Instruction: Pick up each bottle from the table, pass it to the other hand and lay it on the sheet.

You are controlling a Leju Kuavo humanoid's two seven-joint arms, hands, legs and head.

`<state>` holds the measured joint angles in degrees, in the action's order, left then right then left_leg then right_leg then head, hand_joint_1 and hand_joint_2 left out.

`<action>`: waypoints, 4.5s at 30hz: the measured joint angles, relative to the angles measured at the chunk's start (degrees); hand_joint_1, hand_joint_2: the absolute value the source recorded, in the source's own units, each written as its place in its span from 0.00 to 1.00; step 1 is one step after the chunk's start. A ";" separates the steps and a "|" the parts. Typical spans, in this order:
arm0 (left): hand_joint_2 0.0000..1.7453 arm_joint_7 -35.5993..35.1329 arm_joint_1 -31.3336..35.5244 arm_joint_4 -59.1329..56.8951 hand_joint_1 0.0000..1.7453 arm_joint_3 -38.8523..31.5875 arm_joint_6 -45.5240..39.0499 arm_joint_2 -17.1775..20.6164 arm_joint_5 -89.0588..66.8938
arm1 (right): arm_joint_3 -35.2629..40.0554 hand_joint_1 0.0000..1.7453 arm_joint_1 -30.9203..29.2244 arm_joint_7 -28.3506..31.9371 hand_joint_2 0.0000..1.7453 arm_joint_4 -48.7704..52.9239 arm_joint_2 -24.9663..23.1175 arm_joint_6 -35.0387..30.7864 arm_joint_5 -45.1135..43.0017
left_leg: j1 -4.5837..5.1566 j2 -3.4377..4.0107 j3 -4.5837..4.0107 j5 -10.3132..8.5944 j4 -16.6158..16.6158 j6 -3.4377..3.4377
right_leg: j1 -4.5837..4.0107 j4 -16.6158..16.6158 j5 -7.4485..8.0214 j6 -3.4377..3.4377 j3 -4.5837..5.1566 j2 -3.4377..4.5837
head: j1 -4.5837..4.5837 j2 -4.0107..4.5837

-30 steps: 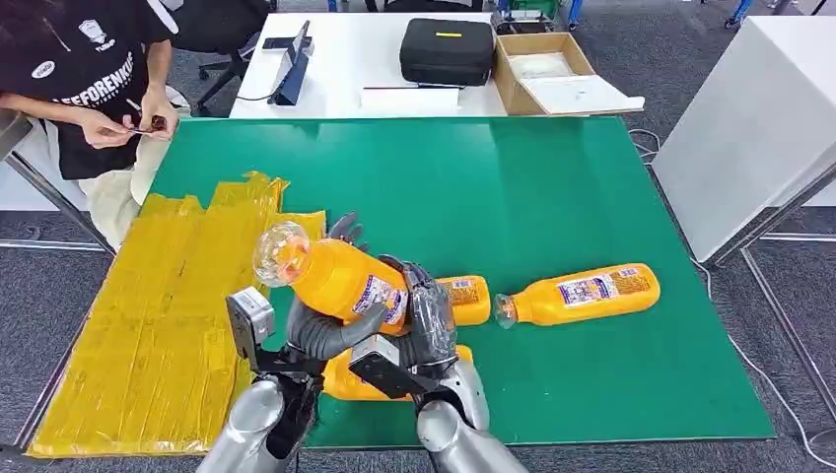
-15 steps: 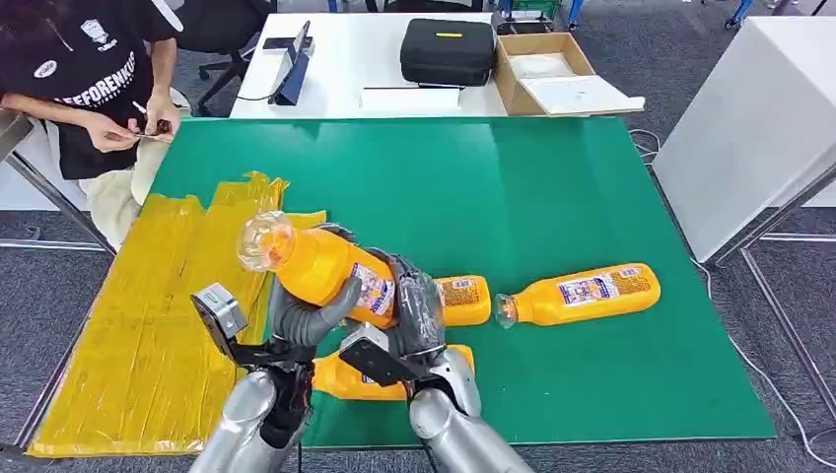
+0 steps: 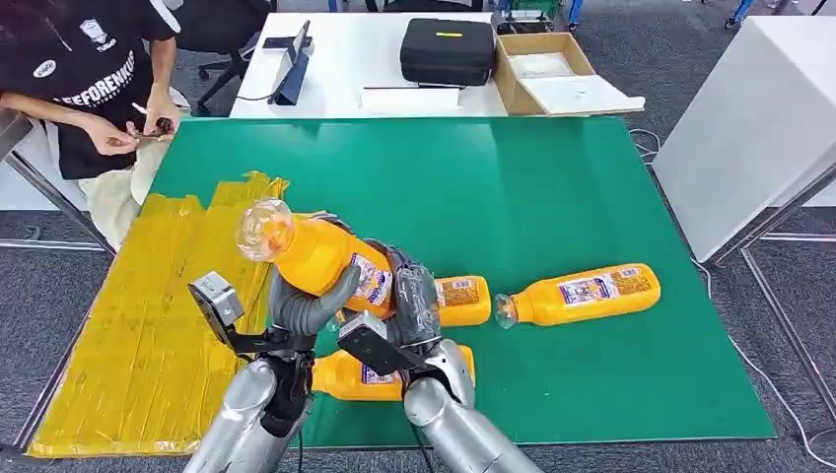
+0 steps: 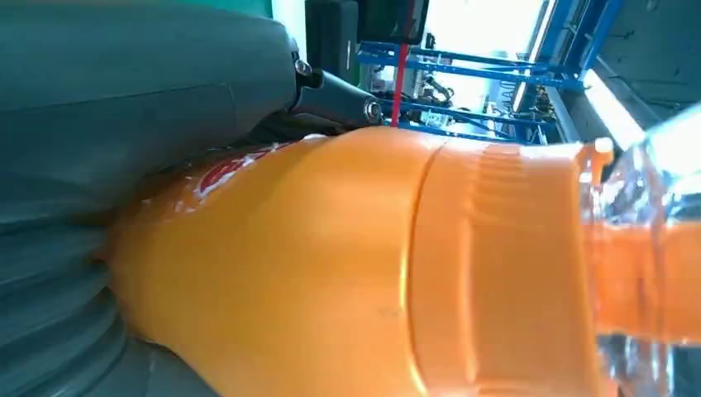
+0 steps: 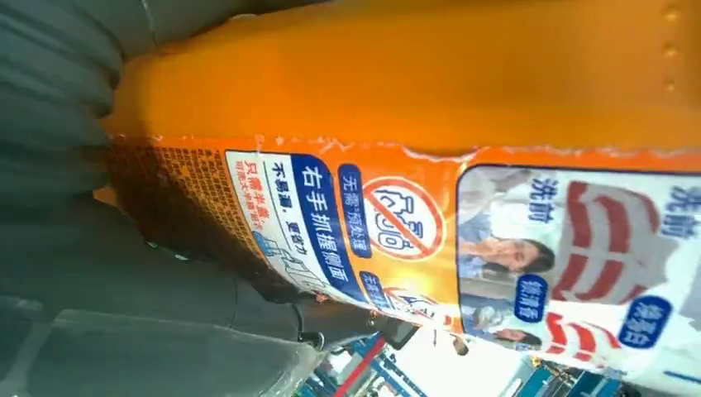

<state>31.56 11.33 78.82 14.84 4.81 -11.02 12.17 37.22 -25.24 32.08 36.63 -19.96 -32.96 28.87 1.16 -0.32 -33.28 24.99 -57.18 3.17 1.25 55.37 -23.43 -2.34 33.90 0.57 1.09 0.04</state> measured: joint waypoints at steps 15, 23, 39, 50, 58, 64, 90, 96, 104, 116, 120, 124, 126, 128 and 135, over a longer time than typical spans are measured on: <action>1.00 3.43 -1.46 1.64 1.00 -1.88 -5.18 0.13 -1.38 | 0.07 0.00 12.35 -3.47 1.00 22.29 6.04 2.38 1.93 | 0.00 -0.02 -0.04 0.05 0.00 -0.02 | 0.00 0.00 -0.02 0.00 0.01 -0.02 | 0.00 0.00; 1.00 8.39 -6.08 7.86 1.00 -6.16 -36.24 1.29 -28.16 | -1.77 0.00 25.36 -2.93 1.00 47.21 13.72 -3.49 9.35 | 0.00 -0.03 -0.12 0.11 0.01 -0.06 | 0.00 -0.02 -0.03 0.00 0.09 -0.01 | 0.00 0.00; 1.00 8.52 -10.27 17.77 1.00 -29.51 -44.57 -4.28 -87.00 | -13.55 0.00 38.41 0.70 1.00 66.10 18.95 -4.59 11.56 | 0.00 0.01 -0.01 0.11 0.02 -0.07 | 0.00 -0.04 -0.04 0.00 0.01 -0.01 | 0.00 0.00; 1.00 -10.10 -12.10 16.09 1.00 -27.56 -44.59 1.42 -100.37 | -18.97 0.00 40.46 3.72 1.00 68.50 18.80 -4.59 9.27 | -0.02 0.01 -0.03 0.12 0.03 -0.08 | -0.01 -0.04 -0.05 0.01 0.07 -0.01 | 0.02 0.00; 1.00 -24.25 -13.27 12.69 1.00 -21.87 -44.61 7.48 -102.07 | -20.30 0.00 40.94 2.71 1.00 69.50 18.60 -4.59 9.92 | -0.01 0.01 -0.01 0.11 0.03 -0.08 | -0.01 -0.04 -0.05 0.01 0.08 0.00 | -0.02 -0.02; 1.00 -38.67 -10.66 3.08 1.00 -11.34 -44.61 14.03 -102.20 | -20.35 0.00 40.17 1.49 1.00 69.68 18.99 -4.59 9.68 | -0.02 -0.03 -0.01 0.09 0.03 -0.08 | -0.01 -0.04 -0.05 0.01 0.02 -0.02 | -0.02 0.00; 1.00 -41.96 -2.34 -22.54 1.00 -2.04 -44.72 16.59 -102.16 | -21.29 0.00 39.74 -2.38 1.00 70.64 19.45 -4.59 12.48 | -0.02 0.01 -0.03 0.10 0.03 -0.09 | 0.00 -0.03 -0.03 0.00 0.04 0.00 | 0.00 0.00; 1.00 -37.23 -3.10 -22.54 1.00 -7.88 -44.76 14.74 -102.16 | -21.27 0.00 39.69 -3.12 1.00 70.14 19.65 -4.59 12.00 | -0.01 0.01 -0.04 0.10 0.02 -0.09 | 0.00 -0.03 -0.03 0.00 0.04 0.00 | 0.00 0.00; 1.00 -32.22 -4.85 -20.35 1.00 -18.12 -44.78 11.63 -101.06 | -21.11 0.00 39.70 -3.19 1.00 68.78 20.11 -4.59 11.08 | -0.02 0.01 -0.03 0.10 0.03 -0.09 | -0.01 -0.03 -0.03 0.00 0.04 0.00 | 0.00 0.00; 1.00 -29.57 -4.82 -20.52 0.00 -23.85 -44.78 9.31 -101.68 | -20.57 0.00 39.17 -4.17 1.00 68.06 20.17 -4.59 11.30 | -0.01 0.00 -0.03 0.10 0.03 -0.09 | 0.00 -0.03 -0.04 0.00 0.03 0.00 | 0.00 0.00; 1.00 -29.59 -4.80 -20.59 0.00 -24.02 -44.78 8.90 -101.72 | -20.48 0.00 39.33 -4.28 1.00 68.06 20.17 -4.59 11.43 | -0.01 -0.01 -0.03 0.10 0.02 -0.09 | 0.00 -0.03 -0.04 0.00 0.04 0.00 | 0.00 0.00; 1.00 -29.59 -4.72 -20.63 0.00 -24.04 -44.78 8.66 -101.70 | -20.22 0.00 39.43 -4.30 1.00 68.08 20.17 -4.59 11.52 | -0.01 0.00 -0.03 0.11 0.02 -0.09 | 0.00 -0.04 -0.04 0.00 0.04 0.00 | 0.00 0.00; 1.00 -29.44 -4.76 -20.76 0.00 -24.06 -44.78 8.59 -101.55 | -20.13 0.00 39.75 -4.50 1.00 68.08 20.15 -4.59 11.89 | -0.01 -0.01 -0.03 0.11 0.03 -0.09 | -0.01 -0.04 -0.04 0.00 0.04 0.00 | 0.00 0.00; 1.00 -29.11 -5.03 -20.76 0.00 -24.11 -44.78 8.41 -101.22 | -20.04 0.00 40.28 -4.68 1.00 68.08 20.13 -4.59 12.52 | -0.02 -0.01 -0.03 0.11 0.03 -0.09 | -0.01 -0.03 -0.04 0.00 0.04 -0.01 | 0.00 0.00; 1.00 -28.89 -5.20 -20.76 0.00 -24.20 -44.78 8.28 -101.04 | -20.02 0.00 40.50 -4.92 1.00 68.08 20.06 -4.59 12.81 | -0.02 0.00 -0.03 0.11 0.03 -0.09 | -0.01 -0.03 -0.04 0.00 0.04 0.00 | 0.00 0.00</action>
<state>2.67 6.13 58.05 -9.36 -39.98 -2.73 -88.87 17.20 15.25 27.17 104.72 0.11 -37.55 41.68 1.14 -0.32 -33.31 25.10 -57.16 3.08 1.24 55.33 -23.47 -2.34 33.94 0.56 1.09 0.04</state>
